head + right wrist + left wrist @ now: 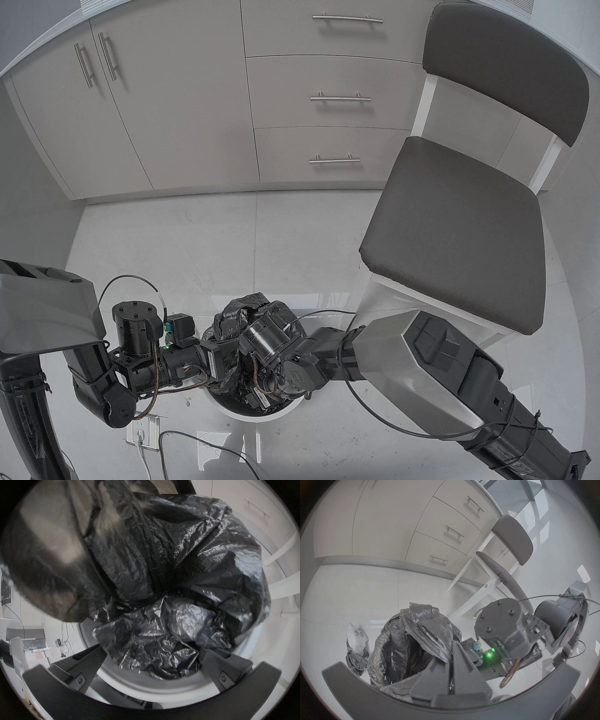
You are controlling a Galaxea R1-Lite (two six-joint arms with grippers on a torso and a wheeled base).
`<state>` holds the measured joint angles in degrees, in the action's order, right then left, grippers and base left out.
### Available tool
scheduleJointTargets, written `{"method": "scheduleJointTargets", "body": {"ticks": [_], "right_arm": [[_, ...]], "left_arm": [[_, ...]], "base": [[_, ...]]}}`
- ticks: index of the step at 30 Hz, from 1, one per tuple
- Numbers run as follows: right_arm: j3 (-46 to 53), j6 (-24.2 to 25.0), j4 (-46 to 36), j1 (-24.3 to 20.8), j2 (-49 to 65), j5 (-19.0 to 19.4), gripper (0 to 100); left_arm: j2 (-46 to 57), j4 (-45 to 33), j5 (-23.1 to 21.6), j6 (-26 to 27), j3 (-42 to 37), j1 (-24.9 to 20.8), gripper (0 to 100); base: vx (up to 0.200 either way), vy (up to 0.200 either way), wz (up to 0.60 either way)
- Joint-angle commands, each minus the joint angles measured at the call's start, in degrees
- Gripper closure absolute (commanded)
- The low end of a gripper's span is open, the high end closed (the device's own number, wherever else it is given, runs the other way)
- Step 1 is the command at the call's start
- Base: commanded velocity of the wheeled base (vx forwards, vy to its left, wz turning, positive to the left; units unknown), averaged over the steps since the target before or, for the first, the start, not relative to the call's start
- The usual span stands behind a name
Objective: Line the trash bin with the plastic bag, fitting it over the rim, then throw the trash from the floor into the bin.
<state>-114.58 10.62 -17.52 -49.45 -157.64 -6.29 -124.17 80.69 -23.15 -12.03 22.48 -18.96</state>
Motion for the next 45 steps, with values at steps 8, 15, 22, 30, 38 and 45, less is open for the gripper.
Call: {"method": "scheduleJointTargets", "body": {"ticks": [8, 15, 22, 30, 38, 45], "right_arm": [[-0.01, -0.07, -13.24, 0.58, 11.65, -2.15, 0], [-0.01, 0.10, -13.68, 2.25, 14.81, -2.50, 0], [-0.01, 0.37, -13.68, 3.92, 15.52, -3.64, 0], [-0.01, 0.63, -13.24, 4.27, 15.96, -3.99, 0], [-0.01, 1.42, -13.68, 4.53, 15.87, -4.96, 0], [-0.01, 1.60, -13.24, 4.71, 15.61, -4.96, 0]], "left_arm": [[-1.33, 0.35, 0.03, -0.10, 1.25, -1.08, 100], [-2.04, 0.35, 1.53, -0.01, 2.22, -3.10, 100], [-2.56, -0.71, 9.26, 0.52, 2.39, -8.99, 100], [-7.93, -0.97, 23.68, 9.57, 4.24, -16.02, 100], [-11.79, -0.88, 26.67, 14.76, 6.00, -20.33, 100], [-13.20, -0.45, 27.46, 15.02, 7.49, -21.65, 100]], "base": [[0.000, 0.000, 0.00], [0.000, 0.000, 0.00], [0.000, 0.000, 0.00], [0.000, 0.000, 0.00], [0.000, 0.000, 0.00], [0.000, 0.000, 0.00]]}}
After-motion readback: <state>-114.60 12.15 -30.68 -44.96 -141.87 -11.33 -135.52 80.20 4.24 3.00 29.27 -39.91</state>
